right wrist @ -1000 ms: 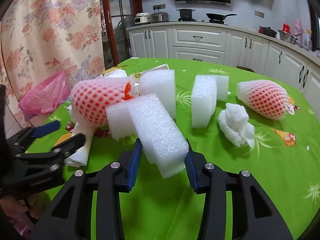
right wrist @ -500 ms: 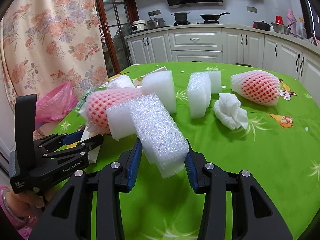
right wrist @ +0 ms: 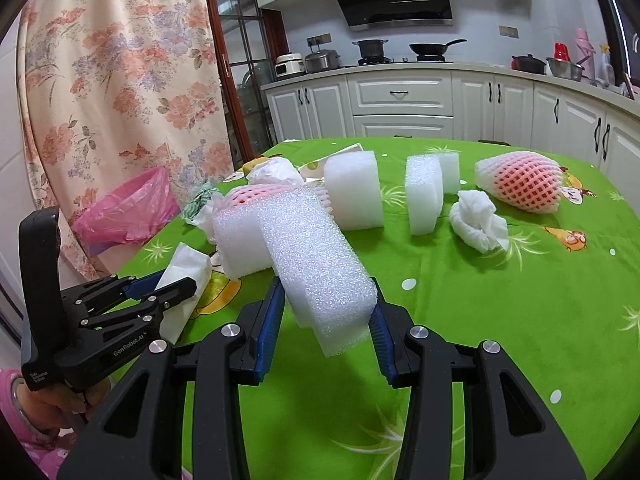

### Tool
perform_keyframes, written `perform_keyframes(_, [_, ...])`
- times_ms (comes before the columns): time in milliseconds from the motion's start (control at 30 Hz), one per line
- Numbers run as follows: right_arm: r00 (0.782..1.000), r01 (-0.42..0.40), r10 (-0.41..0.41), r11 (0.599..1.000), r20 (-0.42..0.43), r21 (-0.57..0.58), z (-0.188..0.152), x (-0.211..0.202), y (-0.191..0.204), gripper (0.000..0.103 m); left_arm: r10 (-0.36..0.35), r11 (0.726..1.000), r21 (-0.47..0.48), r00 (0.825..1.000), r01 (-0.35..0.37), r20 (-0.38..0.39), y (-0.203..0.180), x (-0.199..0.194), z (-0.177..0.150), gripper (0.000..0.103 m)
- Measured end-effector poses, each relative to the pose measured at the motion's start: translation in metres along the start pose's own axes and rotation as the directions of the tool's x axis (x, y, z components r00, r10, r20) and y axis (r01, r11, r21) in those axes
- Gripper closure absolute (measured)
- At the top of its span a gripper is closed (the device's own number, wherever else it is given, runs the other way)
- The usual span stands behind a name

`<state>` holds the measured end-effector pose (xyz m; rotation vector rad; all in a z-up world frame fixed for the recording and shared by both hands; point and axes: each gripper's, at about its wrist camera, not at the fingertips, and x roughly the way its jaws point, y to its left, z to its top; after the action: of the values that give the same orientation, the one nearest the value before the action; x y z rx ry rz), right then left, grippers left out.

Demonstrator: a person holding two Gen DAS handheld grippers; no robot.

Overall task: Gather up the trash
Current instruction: 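Grasp the white foam block with the right tool while the left tool grasps the folded tissue, then carry the foam block and tissue to the wastebasket and open both tools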

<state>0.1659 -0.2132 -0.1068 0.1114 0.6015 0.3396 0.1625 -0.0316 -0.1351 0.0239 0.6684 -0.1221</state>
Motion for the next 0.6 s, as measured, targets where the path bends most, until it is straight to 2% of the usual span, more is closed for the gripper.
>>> perform_keyframes(300, [1.000,-0.018,0.018,1.000,0.015,0.004,0.001,-0.006,0.006,0.061,0.006,1.000,-0.010,0.999,-0.006,0.036,0.002,-0.008,0.004,0.076])
perform_keyframes(600, [0.998,-0.064,0.064,0.997,0.007,-0.031,-0.005,-0.004,0.030,0.061,0.048,0.999,-0.004,0.992,-0.048,0.115,0.010,-0.040,0.000,0.076])
